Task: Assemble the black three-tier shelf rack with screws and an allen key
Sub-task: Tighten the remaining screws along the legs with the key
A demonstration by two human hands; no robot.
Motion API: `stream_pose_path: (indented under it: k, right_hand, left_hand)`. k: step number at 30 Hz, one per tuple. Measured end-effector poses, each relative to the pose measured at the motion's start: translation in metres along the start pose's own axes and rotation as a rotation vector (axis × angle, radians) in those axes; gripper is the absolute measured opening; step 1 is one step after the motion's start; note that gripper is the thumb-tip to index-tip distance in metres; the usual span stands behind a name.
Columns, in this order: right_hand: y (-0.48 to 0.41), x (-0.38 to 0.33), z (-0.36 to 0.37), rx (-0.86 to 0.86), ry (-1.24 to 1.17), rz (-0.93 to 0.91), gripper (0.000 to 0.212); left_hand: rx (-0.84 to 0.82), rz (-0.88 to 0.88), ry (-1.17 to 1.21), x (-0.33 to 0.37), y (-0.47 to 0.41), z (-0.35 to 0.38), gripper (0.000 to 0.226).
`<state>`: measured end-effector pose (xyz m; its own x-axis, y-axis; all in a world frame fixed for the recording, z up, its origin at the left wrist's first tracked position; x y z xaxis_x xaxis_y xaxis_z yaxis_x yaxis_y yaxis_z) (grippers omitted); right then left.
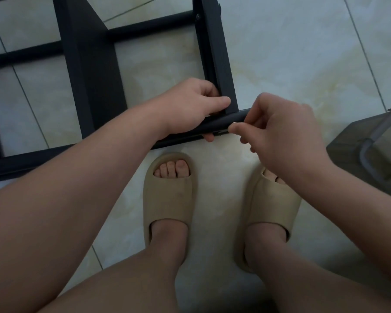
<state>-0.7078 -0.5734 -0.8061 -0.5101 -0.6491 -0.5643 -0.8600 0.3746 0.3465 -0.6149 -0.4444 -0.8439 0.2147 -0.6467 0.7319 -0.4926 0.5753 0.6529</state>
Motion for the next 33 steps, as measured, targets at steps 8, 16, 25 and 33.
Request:
stream_pose_path:
  k: [8, 16, 25, 33]
  right_hand:
    - [0.002, -0.015, -0.009, -0.108, 0.030, -0.155, 0.028]
    - [0.057, 0.031, -0.077, -0.023, 0.326, -0.334, 0.055]
    - [0.097, 0.142, -0.139, -0.045, 0.572, -0.040, 0.077]
    - [0.079, 0.252, -0.146, -0.195, 0.480, 0.268, 0.064]
  left_hand:
    - [0.197, -0.086, -0.107, 0.010, 0.007, -0.036, 0.028]
    - [0.411, 0.228, -0.445, 0.124, 0.031, -0.004, 0.017]
    - [-0.091, 0.289, -0.962, 0.184, 0.024, 0.138, 0.055]
    - [-0.276, 0.039, -0.910, 0.163, -0.029, 0.225, 0.078]
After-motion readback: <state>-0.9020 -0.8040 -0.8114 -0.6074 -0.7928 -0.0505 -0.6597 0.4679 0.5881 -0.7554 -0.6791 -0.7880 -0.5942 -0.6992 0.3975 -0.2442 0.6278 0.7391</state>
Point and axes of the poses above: each hand's wrist, its own y-axis away from the middle knuckle, its own z-axis out of the palm, x = y × z, the point moved 8 cm from there along -y, towards the middle knuckle, and after that the axes turned 2 degrees about y, right-handed, at the moved point
